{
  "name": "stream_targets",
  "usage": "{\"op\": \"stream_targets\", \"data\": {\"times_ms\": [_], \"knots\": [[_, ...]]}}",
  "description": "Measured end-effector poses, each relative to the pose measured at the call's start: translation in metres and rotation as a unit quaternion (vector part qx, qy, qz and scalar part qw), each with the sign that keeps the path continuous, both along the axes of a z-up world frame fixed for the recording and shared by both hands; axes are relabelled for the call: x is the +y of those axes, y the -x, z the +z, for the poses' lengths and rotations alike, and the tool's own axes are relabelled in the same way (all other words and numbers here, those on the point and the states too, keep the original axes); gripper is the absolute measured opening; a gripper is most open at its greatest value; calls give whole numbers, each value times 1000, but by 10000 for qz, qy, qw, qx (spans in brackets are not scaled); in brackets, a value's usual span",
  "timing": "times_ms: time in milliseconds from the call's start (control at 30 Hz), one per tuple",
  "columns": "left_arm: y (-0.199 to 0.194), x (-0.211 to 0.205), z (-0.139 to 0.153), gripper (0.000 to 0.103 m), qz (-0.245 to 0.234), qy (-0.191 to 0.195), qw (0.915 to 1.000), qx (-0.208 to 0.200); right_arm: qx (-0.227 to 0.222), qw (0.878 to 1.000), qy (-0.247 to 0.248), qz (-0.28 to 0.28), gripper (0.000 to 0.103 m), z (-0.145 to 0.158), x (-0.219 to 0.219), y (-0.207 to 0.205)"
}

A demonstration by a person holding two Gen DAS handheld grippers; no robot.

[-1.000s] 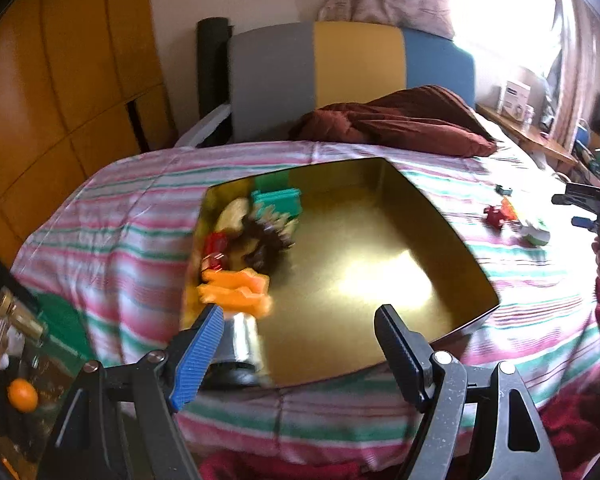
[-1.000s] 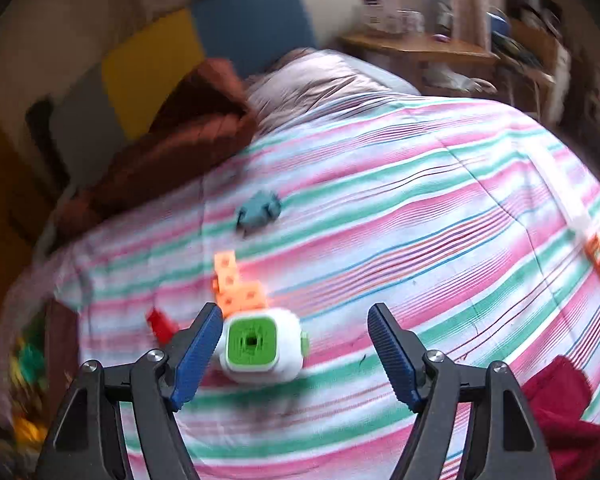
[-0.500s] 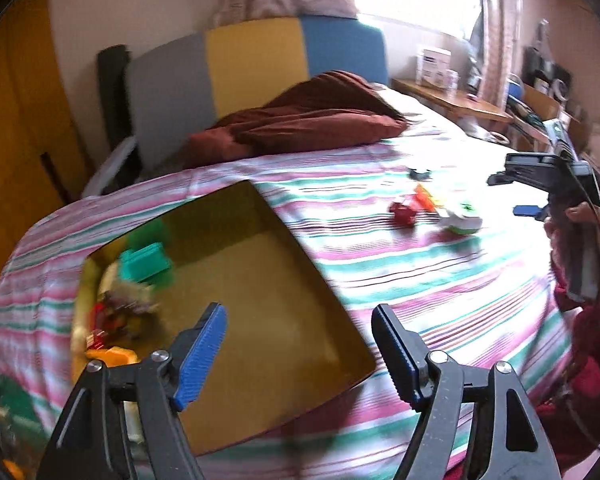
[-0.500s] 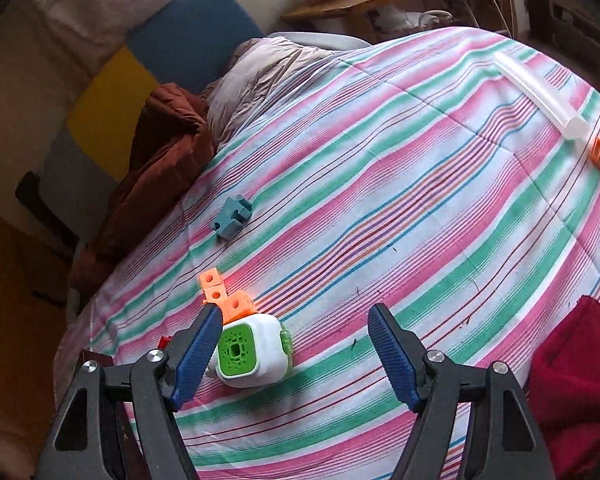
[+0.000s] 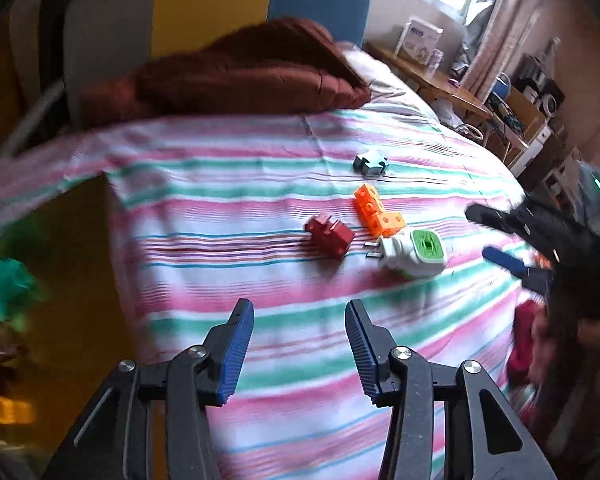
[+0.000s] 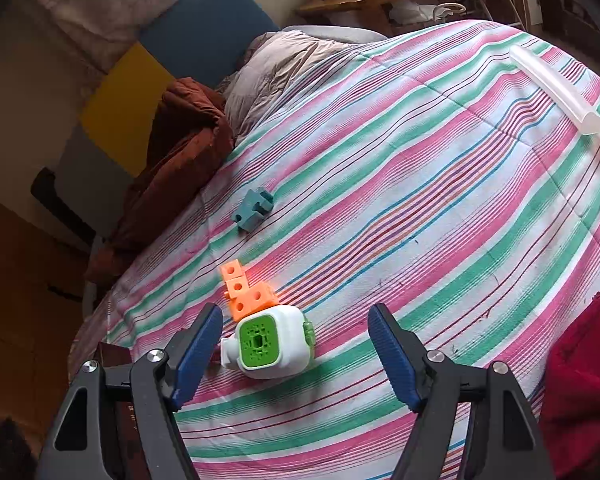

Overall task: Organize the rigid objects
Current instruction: 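Move both grippers toward the red block and white plug, then grasp the red puzzle piece with the left gripper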

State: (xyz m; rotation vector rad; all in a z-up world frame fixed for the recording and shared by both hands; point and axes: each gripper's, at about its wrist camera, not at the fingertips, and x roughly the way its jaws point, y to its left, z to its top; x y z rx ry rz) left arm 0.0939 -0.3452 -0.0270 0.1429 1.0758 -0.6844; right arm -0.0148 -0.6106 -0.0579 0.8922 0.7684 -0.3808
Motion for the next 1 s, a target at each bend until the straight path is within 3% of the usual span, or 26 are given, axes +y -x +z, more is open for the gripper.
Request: {"op": "stream_targets", "data": {"times_ms": [133,333,433,800,1000], "knots": [[-20,-24,-13,48,178,-4,9995,241,-30,9999,-76,69,76,-1,1,-1],[-44,-66,-13,49,178,-76,9998,-13,-58,9997,-175,177,76,-2,2,-6],[-55,-81,-26,49,142,-386,9991,-94,-84,9995,-222,228,76,-2,3,-7],[-45,-39,-39,51,349,-530,9980,65,-45,9991,-283,310,76,-3,5,-8],[-29,-37,-42,52,293,-484,9983,155,-19,9993,-334,188,76,-5,1,-4]]}}
